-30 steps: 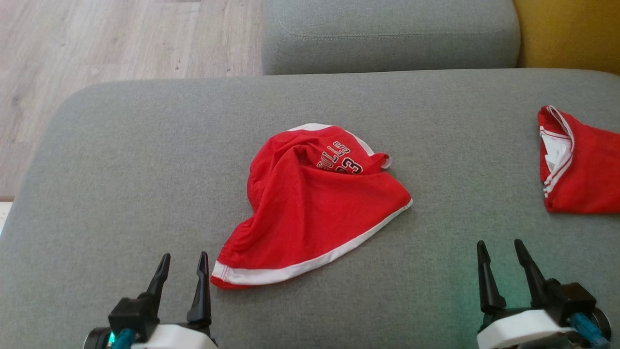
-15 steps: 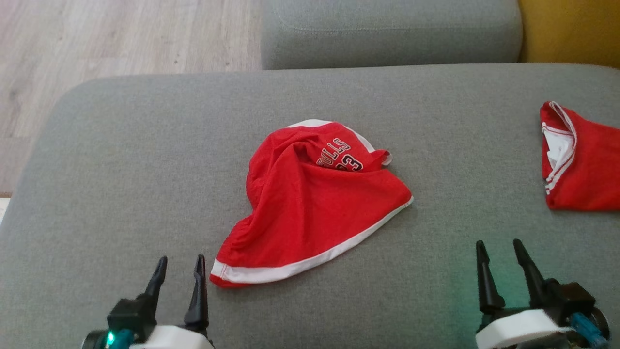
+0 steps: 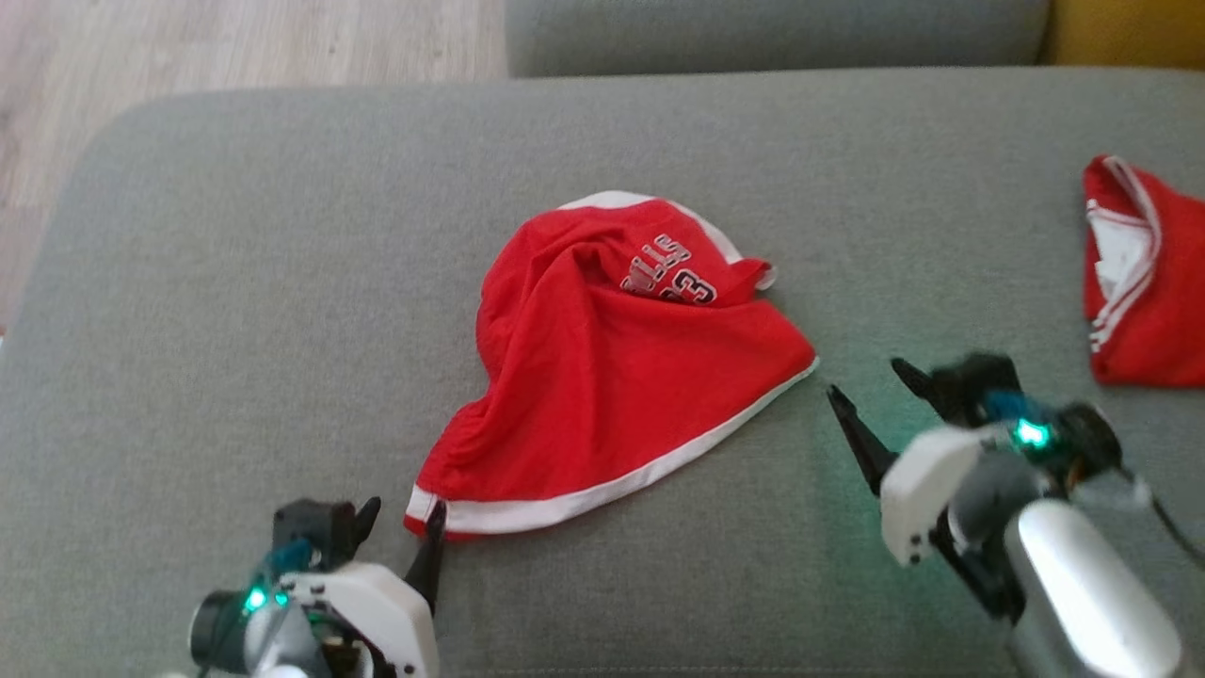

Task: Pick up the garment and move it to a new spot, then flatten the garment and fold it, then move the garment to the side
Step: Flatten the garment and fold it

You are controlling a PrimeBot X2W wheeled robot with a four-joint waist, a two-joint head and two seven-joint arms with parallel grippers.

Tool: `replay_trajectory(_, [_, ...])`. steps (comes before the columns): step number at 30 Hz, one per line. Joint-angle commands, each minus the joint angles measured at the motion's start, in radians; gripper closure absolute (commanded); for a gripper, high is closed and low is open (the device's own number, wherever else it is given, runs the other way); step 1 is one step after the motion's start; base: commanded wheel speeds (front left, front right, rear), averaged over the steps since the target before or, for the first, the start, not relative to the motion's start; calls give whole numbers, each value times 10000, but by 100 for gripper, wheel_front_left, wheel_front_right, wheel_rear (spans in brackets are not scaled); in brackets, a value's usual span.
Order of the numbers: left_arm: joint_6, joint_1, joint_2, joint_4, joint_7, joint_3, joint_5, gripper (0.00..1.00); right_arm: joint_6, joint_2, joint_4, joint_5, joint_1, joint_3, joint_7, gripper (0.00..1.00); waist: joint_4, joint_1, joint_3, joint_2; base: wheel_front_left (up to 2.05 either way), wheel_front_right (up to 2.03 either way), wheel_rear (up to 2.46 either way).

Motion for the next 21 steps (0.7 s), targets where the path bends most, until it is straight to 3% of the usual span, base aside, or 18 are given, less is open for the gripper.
replay_trajectory(1, [-101, -499, 252, -563, 545, 270, -86, 0, 73, -422, -214, 291, -746, 701, 653, 0, 154, 0, 282, 0, 0, 0, 0])
replay_trajectory(5, [-185, -658, 436, -1034, 1430, 297, -261, 0, 73, -1122, 38, 1073, -1576, 1833, 1609, 0, 343, 0, 567, 0, 0, 0, 0])
replay_trajectory(9, [-386, -774, 561, -1437, 2064, 255, -511, 0, 73, -1721, 390, 1420, -2323, 2515, 1880, 0, 530, 0, 850, 0, 0, 0, 0])
replay_trajectory(21, [-853, -1082, 843, -1967, 2817, -33, -1099, 0, 73, -2622, 998, 2397, -3514, 4139, 2280, 0, 738, 0, 1334, 0, 0, 0, 0])
